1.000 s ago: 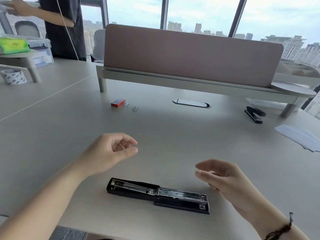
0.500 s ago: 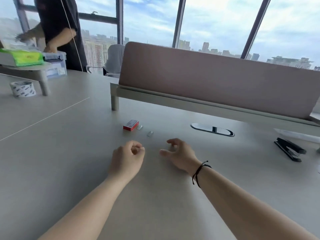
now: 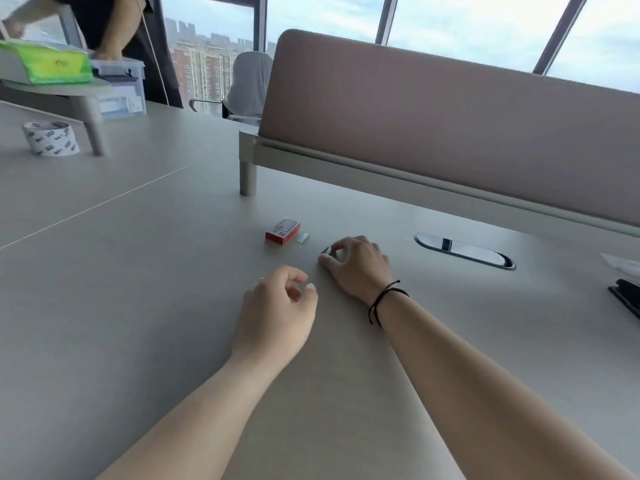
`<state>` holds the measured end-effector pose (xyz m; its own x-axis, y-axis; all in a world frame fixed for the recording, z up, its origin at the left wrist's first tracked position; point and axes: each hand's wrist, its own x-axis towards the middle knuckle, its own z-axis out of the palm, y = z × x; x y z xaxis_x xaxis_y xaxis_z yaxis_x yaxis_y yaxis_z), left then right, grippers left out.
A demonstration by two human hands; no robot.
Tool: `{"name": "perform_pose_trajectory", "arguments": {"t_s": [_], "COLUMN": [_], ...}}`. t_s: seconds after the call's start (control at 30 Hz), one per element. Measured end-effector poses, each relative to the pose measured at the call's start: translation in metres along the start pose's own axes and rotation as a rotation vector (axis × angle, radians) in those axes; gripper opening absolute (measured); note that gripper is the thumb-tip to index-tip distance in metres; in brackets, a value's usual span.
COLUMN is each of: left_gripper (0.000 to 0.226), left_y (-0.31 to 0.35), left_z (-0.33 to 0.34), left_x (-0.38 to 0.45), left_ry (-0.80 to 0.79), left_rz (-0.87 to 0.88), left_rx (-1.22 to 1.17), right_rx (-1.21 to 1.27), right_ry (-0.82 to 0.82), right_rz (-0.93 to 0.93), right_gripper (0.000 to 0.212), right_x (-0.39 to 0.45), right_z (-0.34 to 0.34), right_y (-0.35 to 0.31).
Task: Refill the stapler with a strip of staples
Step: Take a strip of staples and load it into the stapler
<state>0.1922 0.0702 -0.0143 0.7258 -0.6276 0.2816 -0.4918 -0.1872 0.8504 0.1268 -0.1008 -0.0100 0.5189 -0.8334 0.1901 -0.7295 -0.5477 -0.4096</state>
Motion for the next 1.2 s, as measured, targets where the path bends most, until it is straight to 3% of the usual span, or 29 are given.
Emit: {"name": "perform_pose_trajectory", "arguments": {"t_s": [0.17, 0.5, 0.73, 0.97, 1.2], "left_gripper": [0.016, 0.032, 0.029, 0.026, 0.017], "left_y": [0.001, 0.02, 0.08, 0.129, 0.133], "left_z": [-0.001, -0.011, -0.037, -0.046, -0.038], "left_x": [0.001, -0.017, -0.074, -0.135, -0.173], "left_ry": [0.008, -0.088, -0.246, -0.278, -0.281], "left_rz": [0.004, 0.134, 0.472, 0.773, 0.848], "left_rx": [-0.011, 0.01, 0.011, 0.019, 0.022], "right_rx": [0.119, 0.787, 1.152, 1.418, 1.431], "right_ry": [0.004, -0.111, -0.349, -0.319, -0.291], "right_rz": [0.014, 0.207, 0.24, 0.243, 0.203], "right_gripper": [0.037, 0.015, 0.052, 0.032, 0.042], "right_x": [-0.007, -0.098, -0.204, -0.285, -0.324], "right_z": [-0.005, -0.054, -0.124, -0.154, -0.161], "right_y": [0.005, 0.017, 0.04, 0.062, 0.064]}}
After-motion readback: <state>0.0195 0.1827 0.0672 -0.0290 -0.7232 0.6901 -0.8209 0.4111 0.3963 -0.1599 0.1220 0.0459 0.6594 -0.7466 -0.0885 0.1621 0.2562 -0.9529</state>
